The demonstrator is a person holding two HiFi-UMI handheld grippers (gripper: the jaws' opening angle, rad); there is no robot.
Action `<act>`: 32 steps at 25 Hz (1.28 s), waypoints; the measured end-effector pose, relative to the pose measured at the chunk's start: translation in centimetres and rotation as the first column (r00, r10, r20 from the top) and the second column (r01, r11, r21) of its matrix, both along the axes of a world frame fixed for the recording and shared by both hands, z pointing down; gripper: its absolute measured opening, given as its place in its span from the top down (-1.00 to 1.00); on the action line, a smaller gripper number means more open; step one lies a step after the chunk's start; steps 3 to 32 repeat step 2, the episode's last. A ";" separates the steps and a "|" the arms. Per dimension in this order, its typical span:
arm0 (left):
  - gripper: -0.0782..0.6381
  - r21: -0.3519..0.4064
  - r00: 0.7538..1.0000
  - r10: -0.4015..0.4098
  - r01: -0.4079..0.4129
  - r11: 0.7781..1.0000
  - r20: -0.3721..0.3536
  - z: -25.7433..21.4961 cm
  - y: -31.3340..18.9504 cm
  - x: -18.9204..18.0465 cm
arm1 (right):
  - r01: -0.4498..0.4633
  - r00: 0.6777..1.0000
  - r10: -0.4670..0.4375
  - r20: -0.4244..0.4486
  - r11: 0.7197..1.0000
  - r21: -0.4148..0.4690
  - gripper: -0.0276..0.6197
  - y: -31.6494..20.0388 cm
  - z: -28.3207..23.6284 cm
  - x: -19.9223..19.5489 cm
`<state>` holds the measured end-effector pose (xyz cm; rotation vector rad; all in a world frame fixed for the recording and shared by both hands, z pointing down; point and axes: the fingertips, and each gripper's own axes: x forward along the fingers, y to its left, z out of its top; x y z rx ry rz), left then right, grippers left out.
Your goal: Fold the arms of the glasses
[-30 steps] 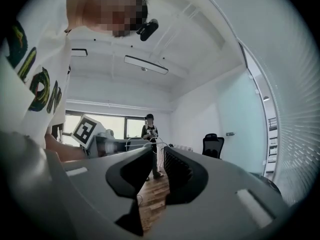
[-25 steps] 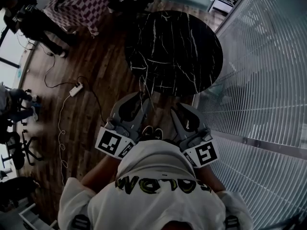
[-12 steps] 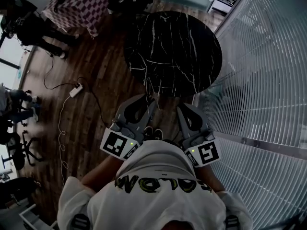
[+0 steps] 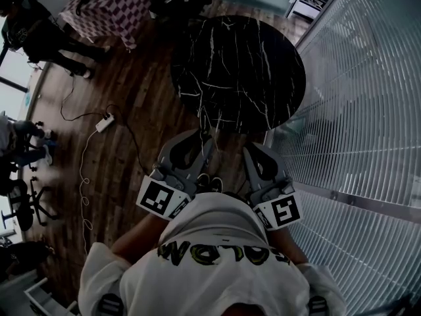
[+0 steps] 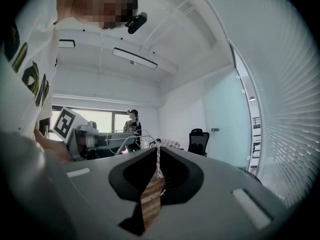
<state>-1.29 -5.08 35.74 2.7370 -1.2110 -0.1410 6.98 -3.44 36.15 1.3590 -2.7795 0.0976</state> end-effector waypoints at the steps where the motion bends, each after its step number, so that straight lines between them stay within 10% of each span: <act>1: 0.55 0.000 1.000 0.000 0.000 1.000 0.000 0.0 0.0 0.0 | 0.000 1.000 0.000 0.000 1.000 0.003 0.85 0.0 -0.1 0.0; 32: 0.55 0.000 1.000 -0.001 0.001 1.000 0.000 -0.1 0.0 0.0 | 0.000 1.000 0.000 0.001 1.000 0.006 0.85 0.0 -0.2 0.0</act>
